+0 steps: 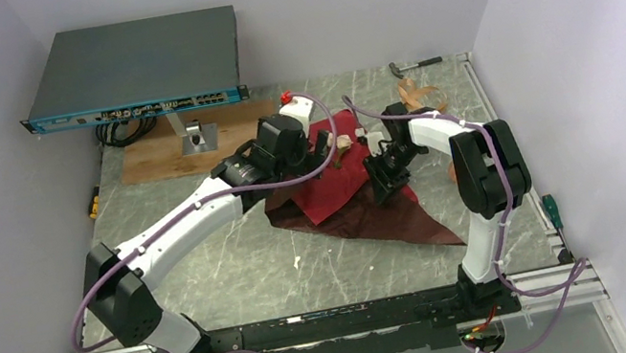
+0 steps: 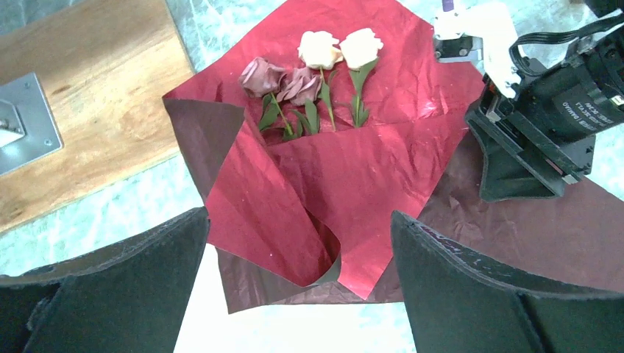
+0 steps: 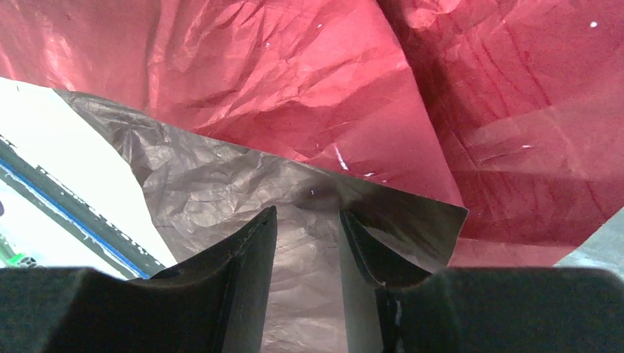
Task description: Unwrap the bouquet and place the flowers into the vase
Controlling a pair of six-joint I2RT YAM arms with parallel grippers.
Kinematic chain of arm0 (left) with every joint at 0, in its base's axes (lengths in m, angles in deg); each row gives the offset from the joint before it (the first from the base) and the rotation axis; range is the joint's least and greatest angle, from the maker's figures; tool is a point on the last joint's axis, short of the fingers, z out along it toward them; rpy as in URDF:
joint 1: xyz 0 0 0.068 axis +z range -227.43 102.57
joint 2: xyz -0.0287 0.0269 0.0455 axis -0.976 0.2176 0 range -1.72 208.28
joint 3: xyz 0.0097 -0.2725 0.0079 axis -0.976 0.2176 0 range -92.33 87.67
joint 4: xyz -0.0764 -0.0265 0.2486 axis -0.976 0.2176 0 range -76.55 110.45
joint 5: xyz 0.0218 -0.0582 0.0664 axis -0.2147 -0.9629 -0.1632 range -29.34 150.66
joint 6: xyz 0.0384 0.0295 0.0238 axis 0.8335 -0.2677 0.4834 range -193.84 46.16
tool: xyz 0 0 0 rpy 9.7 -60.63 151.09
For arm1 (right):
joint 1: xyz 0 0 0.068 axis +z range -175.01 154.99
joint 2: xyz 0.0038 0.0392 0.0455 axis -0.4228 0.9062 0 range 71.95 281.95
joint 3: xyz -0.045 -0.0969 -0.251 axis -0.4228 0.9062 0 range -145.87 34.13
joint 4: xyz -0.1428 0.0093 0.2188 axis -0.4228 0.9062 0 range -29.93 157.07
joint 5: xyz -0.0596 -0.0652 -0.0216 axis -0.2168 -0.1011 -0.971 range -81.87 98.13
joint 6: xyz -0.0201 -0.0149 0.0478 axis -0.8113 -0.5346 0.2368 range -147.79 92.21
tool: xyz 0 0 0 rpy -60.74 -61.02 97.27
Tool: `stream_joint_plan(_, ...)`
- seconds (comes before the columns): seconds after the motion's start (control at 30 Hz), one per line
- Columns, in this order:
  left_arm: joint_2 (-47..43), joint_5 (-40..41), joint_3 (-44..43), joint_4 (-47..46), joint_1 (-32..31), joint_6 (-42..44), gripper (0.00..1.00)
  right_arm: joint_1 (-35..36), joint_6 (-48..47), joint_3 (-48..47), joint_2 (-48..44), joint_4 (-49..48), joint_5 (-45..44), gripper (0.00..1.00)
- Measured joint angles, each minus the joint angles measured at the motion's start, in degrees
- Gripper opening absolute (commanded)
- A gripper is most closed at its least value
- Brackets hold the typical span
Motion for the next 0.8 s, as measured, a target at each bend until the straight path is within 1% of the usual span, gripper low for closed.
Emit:
stream_joint_plan(0.1, 0.00, 0.90, 0.22, 1.09, 0.26, -2.23, 0.99, 0.22, -0.52, 0.13, 0.00, -0.07, -0.44, 0.39)
stream_joint_plan(0.13, 0.13, 0.74, 0.22, 1.53, 0.63, -2.99, 0.97, 0.33, -0.72, 0.15, 0.00, -0.11, -0.63, 0.38)
stream_joint_plan(0.2, 0.72, 0.07, 0.22, 1.88, 1.29, -4.98, 0.90, 0.42, -1.07, 0.17, 0.00, -0.20, -1.11, 0.38)
stream_joint_plan(0.27, 1.66, -1.29, 0.22, 2.19, 2.51, -6.95, 0.74, 0.46, -1.40, 0.26, 0.00, -0.33, -1.53, 0.38)
stream_joint_plan(0.3, 2.29, -2.05, 0.22, 2.47, 3.34, -7.91, 0.68, 0.46, -1.55, 0.33, 0.00, -0.42, -1.68, 0.38)
stream_joint_plan(0.33, 2.86, -2.86, 0.22, 2.78, 4.31, -8.87, 0.65, 0.48, -1.77, 0.46, 0.00, -0.50, -1.90, 0.38)
stream_joint_plan(0.37, 3.32, -3.45, 0.22, 3.17, 5.11, -9.64, 0.66, 0.48, -1.95, 0.59, 0.00, -0.57, -2.14, 0.38)
stream_joint_plan(0.4, 3.65, -4.22, 0.22, 3.72, 6.03, -10.14, 0.71, 0.48, -2.10, 0.61, 0.00, -0.57, -2.14, 0.38)
stream_joint_plan(0.47, 3.82, -5.62, 0.22, 5.38, 7.87, -11.15, 0.95, 0.50, -2.40, 0.63, 0.00, -0.57, -2.49, 0.38)
stream_joint_plan(0.5, 3.72, -5.84, 0.22, 5.95, 8.63, -11.23, 0.99, 0.55, -2.67, 0.63, 0.00, -0.55, -2.56, 0.37)
stream_joint_plan(0.6, 1.79, -6.45, 1.90, 5.88, 9.97, -11.08, 1.00, 0.61, -3.26, 0.63, 0.00, -0.48, -2.69, 0.37)
stream_joint_plan(0.7, -2.91, -7.80, 5.57, 6.93, 9.90, -10.97, 0.99, 0.63, -3.50, 0.63, 0.00, -0.46, -2.69, 0.37)
stream_joint_plan(0.8, -5.66, -9.53, 6.71, 7.34, 9.84, -11.56, 1.00, 0.63, -3.65, 0.61, 0.00, -0.44, -2.69, 0.37)
